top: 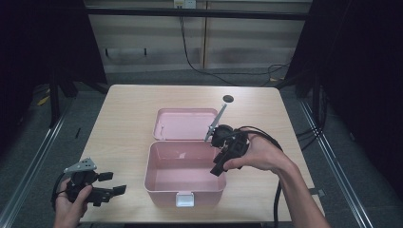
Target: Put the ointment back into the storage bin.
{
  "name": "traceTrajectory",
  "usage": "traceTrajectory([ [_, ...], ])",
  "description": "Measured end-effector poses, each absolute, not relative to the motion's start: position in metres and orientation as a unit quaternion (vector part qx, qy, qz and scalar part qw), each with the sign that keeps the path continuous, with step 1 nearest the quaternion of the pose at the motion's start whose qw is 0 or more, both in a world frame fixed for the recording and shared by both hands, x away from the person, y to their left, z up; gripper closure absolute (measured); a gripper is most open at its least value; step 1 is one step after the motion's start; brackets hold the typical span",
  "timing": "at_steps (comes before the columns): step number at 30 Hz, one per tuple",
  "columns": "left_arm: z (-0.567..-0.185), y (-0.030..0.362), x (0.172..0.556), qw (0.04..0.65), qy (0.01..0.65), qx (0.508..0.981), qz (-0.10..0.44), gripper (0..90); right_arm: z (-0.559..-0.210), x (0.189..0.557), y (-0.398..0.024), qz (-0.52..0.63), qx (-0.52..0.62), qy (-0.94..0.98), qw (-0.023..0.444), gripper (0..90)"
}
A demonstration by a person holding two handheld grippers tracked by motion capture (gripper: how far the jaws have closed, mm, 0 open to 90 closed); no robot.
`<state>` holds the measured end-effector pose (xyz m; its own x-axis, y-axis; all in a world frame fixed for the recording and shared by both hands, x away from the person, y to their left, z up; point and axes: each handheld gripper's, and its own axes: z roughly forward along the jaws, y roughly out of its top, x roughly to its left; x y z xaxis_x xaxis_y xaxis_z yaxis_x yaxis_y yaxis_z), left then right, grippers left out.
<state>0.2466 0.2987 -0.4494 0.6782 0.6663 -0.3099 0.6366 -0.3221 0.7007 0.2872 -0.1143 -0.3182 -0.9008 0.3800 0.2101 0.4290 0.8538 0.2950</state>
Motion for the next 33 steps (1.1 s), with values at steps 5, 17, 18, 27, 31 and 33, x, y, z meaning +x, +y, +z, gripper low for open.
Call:
traceTrajectory([
  [5, -0.449, 0.299, 0.247, 0.422, 0.403, 0.812, 0.018, 16.7, -0.318, 0.285, -0.129, -0.176, -0.222, -0.957, 0.069, 58.3],
  [17, -0.449, 0.299, 0.247, 0.421, 0.4, 0.814, 0.018, 16.7, -0.324, 0.276, -0.156, -0.18, -0.24, -0.952, 0.066, 55.7],
  [18, -0.449, 0.299, 0.247, 0.42, 0.399, 0.815, 0.018, 16.7, -0.327, 0.276, -0.159, -0.18, -0.243, -0.951, 0.069, 55.7],
  [27, -0.45, 0.298, 0.247, 0.421, 0.4, 0.814, 0.018, 16.7, -0.346, 0.273, -0.172, -0.164, -0.256, -0.95, 0.076, 53.3],
  [31, -0.45, 0.298, 0.247, 0.421, 0.4, 0.814, 0.018, 16.7, -0.358, 0.271, -0.178, -0.159, -0.26, -0.949, 0.082, 50.5],
  [33, -0.45, 0.298, 0.247, 0.421, 0.401, 0.813, 0.017, 16.7, -0.363, 0.271, -0.18, -0.162, -0.27, -0.946, 0.081, 48.2],
])
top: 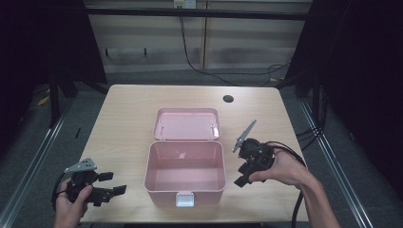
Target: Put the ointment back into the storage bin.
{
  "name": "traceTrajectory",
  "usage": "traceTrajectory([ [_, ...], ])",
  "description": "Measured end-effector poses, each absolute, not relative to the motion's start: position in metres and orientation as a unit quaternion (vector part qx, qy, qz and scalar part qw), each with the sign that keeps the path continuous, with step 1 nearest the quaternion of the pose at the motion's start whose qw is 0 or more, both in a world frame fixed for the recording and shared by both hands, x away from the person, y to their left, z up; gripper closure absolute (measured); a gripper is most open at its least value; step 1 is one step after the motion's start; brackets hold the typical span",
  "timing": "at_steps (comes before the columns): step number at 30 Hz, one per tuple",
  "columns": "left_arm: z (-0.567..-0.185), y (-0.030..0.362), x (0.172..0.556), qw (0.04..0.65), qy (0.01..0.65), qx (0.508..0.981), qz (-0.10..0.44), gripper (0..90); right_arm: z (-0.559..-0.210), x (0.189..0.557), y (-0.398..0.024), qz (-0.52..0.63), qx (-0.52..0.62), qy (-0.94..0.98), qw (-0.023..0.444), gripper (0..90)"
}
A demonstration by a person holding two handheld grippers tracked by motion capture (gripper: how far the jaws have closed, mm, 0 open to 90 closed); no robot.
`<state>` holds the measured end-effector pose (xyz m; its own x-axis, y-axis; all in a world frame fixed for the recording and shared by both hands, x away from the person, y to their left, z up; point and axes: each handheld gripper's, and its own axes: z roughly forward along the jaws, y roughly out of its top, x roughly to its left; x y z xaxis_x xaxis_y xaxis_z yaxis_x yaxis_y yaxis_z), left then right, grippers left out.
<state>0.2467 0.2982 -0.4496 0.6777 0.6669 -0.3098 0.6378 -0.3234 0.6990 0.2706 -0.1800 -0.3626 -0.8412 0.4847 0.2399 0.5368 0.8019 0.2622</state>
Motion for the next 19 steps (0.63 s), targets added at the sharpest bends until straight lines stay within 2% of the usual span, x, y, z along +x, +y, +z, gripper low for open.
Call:
traceTrajectory([
  [3, -0.449, 0.299, 0.247, 0.42, 0.399, 0.815, 0.018, 16.7, -0.374, 0.269, -0.184, -0.162, -0.278, -0.943, 0.086, 41.9],
  [12, -0.45, 0.298, 0.247, 0.42, 0.402, 0.813, 0.017, 16.7, -0.409, 0.264, -0.199, -0.156, -0.302, -0.935, 0.096, 35.4],
  [19, -0.45, 0.297, 0.247, 0.42, 0.403, 0.813, 0.018, 16.7, -0.431, 0.265, -0.219, -0.179, -0.351, -0.916, 0.073, 31.9],
])
